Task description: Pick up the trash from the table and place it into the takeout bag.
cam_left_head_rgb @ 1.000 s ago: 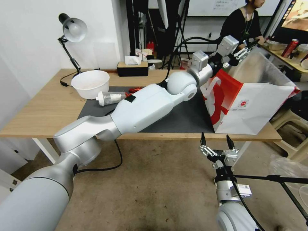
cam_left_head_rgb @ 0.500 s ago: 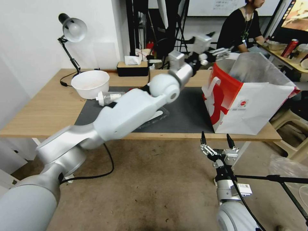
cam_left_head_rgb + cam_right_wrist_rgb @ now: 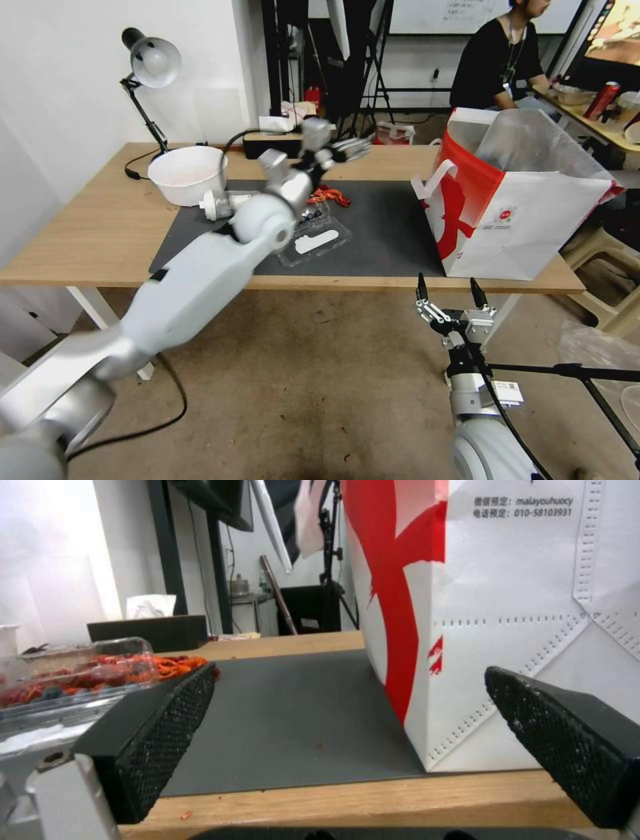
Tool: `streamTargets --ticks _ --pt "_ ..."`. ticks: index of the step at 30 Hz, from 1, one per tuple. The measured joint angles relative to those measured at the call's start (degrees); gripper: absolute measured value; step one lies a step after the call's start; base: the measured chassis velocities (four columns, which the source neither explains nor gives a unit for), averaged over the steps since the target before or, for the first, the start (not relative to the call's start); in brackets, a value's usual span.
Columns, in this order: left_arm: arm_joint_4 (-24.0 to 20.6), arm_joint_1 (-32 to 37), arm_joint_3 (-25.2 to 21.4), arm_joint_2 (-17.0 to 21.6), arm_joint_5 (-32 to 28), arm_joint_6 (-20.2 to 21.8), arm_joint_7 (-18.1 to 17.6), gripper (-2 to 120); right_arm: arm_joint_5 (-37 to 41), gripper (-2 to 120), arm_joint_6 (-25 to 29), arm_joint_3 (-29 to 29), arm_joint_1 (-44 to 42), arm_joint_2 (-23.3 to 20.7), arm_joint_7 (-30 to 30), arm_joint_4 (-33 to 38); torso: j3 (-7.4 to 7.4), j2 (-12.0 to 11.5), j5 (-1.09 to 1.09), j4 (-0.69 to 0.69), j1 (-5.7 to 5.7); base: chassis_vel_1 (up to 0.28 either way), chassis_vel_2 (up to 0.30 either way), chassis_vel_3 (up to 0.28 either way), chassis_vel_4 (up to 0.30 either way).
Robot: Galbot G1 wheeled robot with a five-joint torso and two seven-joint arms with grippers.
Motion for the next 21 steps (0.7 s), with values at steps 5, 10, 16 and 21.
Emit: streamTargets --ticks 5,10,16,21 --pt "-4.2 7.8 -5.4 3.2 1.4 0.4 0.2 100 -0.2 100 0.0 -0.4 -0.1 0.1 0.0 -0.1 0.00 0.0 0.00 -0.02 0.00 0.000 0.000 0.000 0.000" --pt "-6.6 12.9 -9.1 5.0 2.8 0.2 1.6 100 -0.3 100 0.0 -0.6 -0.1 0.1 -0.1 -0.2 0.00 0.0 0.00 -0.02 0.00 0.000 0.000 0.000 0.000" --pt "-11.0 21.7 -16.3 7.0 5.6 0.1 2.4 100 -0.4 100 0.0 -1.0 0.0 0.0 -0.2 -0.4 0.00 0.0 0.03 -0.01 0.00 0.000 0.000 0.000 0.000" --pt "-13.9 28.6 -21.4 7.6 9.6 -0.6 2.8 100 -0.5 100 0.2 -1.3 0.0 0.0 -0.2 -0.7 0.00 0.0 0.02 -0.02 0.01 0.000 0.000 0.000 0.000"
